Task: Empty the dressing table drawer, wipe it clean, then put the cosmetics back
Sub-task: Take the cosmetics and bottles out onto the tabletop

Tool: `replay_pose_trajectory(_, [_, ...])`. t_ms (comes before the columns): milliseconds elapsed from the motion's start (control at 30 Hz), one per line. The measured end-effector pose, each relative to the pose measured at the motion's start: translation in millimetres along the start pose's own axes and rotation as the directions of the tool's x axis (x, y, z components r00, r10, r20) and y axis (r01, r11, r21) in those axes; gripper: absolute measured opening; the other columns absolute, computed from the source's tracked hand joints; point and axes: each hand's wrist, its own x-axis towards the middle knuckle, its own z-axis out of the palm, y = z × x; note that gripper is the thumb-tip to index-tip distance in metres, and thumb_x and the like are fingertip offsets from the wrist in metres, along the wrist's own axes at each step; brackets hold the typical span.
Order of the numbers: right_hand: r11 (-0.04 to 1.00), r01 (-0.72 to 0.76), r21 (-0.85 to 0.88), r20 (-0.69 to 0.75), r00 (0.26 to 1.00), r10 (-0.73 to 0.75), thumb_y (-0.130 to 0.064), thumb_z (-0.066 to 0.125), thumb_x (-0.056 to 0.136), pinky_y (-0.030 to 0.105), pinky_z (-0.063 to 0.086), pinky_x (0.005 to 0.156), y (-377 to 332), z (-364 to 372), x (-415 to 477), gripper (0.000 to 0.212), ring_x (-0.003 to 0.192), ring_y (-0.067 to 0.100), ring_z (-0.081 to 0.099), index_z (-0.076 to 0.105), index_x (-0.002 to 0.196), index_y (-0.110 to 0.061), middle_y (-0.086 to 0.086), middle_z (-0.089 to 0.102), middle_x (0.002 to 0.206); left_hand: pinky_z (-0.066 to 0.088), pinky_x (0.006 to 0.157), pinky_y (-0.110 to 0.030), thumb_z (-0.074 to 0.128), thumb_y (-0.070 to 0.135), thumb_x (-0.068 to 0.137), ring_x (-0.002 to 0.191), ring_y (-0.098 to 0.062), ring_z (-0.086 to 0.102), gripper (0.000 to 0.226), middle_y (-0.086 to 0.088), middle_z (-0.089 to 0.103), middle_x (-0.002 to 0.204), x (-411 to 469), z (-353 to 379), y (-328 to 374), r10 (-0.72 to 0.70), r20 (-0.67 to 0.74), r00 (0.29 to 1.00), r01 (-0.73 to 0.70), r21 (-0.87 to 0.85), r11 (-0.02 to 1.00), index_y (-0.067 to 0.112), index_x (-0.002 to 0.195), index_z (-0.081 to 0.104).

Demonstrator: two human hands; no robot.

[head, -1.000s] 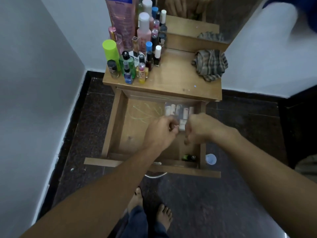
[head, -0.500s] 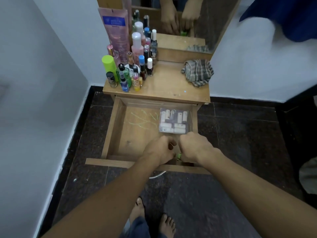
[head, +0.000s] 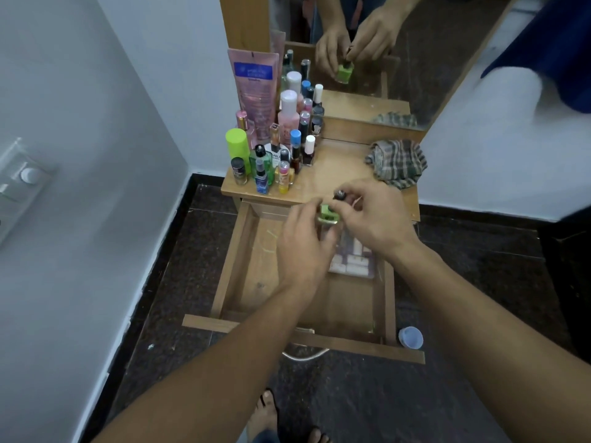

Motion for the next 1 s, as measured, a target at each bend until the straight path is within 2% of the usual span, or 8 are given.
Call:
replay_pose_trajectory(100, [0.999,0.006,0.033,-0.077,0.997,-0.003,-0.029,0.073,0.09,0.037,0.054,0.072,-9.3,5.7,26.8,0.01,0.072,0.012,0.062,0.078,0.09,-0.02,-0.008,0.067,0.076,0.049,0.089,-0.03,0.072,0.039,0.089,0.107,-0.014,0.058,0.052,0.007,0.058,0.123,3.8,-2.6,-2.6,-0.055,-0.06,0.997,0.054,-0.008,0.998,0.026,0.136,0.055])
replay_pose_trajectory(267, [0.999,-0.024,-0.036,-0.072,0.997,0.022,-0.034,0.072,0.091,0.032,0.051,0.066,-21.1,22.6,68.7,0.015,0.068,0.012,0.062,0.077,0.089,-0.02,-0.009,0.066,0.069,0.046,0.086,-0.027,0.072,0.038,0.089,0.1,-0.015,0.06,0.04,0.008,0.063,0.114,1.3,2.1,-19.1,-0.116,-0.06,0.991,0.117,0.026,0.993,0.024,0.126,0.063])
replay_pose_trajectory(367, [0.997,-0.028,-0.072,-0.06,0.998,0.024,-0.032,0.072,0.089,0.037,0.054,0.068,-22.3,31.6,83.0,0.015,0.07,0.02,0.062,0.076,0.09,-0.018,-0.004,0.067,0.07,0.042,0.082,-0.022,0.073,0.037,0.089,0.099,-0.013,0.059,0.04,0.008,0.062,0.114,0.2,3.9,-25.2,-0.11,-0.019,0.994,0.111,0.055,0.992,0.024,0.125,0.064])
replay_pose_trajectory(467, [0.996,-0.039,-0.082,-0.038,0.999,0.036,-0.029,0.072,0.09,0.04,0.056,0.071,-21.0,38.1,87.5,0.013,0.072,0.021,0.063,0.077,0.093,-0.018,-0.003,0.068,0.072,0.044,0.084,-0.024,0.073,0.038,0.088,0.102,-0.012,0.059,0.041,0.008,0.061,0.115,0.9,5.7,-31.4,-0.108,0.008,0.994,0.107,0.066,0.992,0.024,0.126,0.063])
replay_pose_trajectory(700, [0.997,-0.018,-0.078,-0.036,0.999,0.015,-0.029,0.073,0.091,0.031,0.051,0.066,-15.9,38.6,85.8,0.013,0.064,0.011,0.06,0.077,0.097,-0.018,-0.007,0.067,0.071,0.052,0.083,-0.028,0.072,0.04,0.089,0.1,-0.011,0.06,0.042,0.008,0.061,0.118,4.1,8.2,-36.4,-0.077,0.036,0.996,0.075,0.066,0.995,0.024,0.127,0.062])
replay_pose_trajectory(800, [0.996,-0.005,-0.092,-0.019,1.0,0.004,-0.03,0.074,0.088,0.038,0.055,0.069,-15.5,40.3,81.6,0.012,0.066,0.016,0.063,0.075,0.088,-0.018,-0.003,0.068,0.07,0.051,0.083,-0.028,0.073,0.041,0.089,0.099,-0.012,0.06,0.043,0.008,0.06,0.119,5.3,9.4,-38.8,-0.078,0.043,0.996,0.075,0.066,0.995,0.024,0.127,0.061])
replay_pose_trajectory(900, [0.996,-0.041,-0.077,-0.014,0.999,0.04,-0.032,0.077,0.088,0.029,0.053,0.072,-15.9,32.7,74.9,0.021,0.07,0.011,0.064,0.076,0.106,-0.022,-0.006,0.071,0.076,0.048,0.081,-0.026,0.071,0.041,0.09,0.096,-0.013,0.06,0.041,0.007,0.061,0.118,4.2,10.0,-39.9,-0.083,0.046,0.995,0.079,0.089,0.993,0.024,0.126,0.061])
replay_pose_trajectory(1000, [0.991,-0.129,-0.022,-0.124,0.984,0.126,-0.026,0.071,0.09,0.02,0.047,0.076,-8.8,15.7,51.8,0.033,0.076,0.004,0.062,0.073,0.122,-0.018,-0.011,0.069,0.082,0.044,0.083,-0.027,0.065,0.034,0.093,0.101,-0.018,0.062,0.034,0.001,0.062,0.118,0.2,15.3,-47.4,-0.176,0.112,0.978,0.16,0.136,0.978,0.021,0.125,0.062])
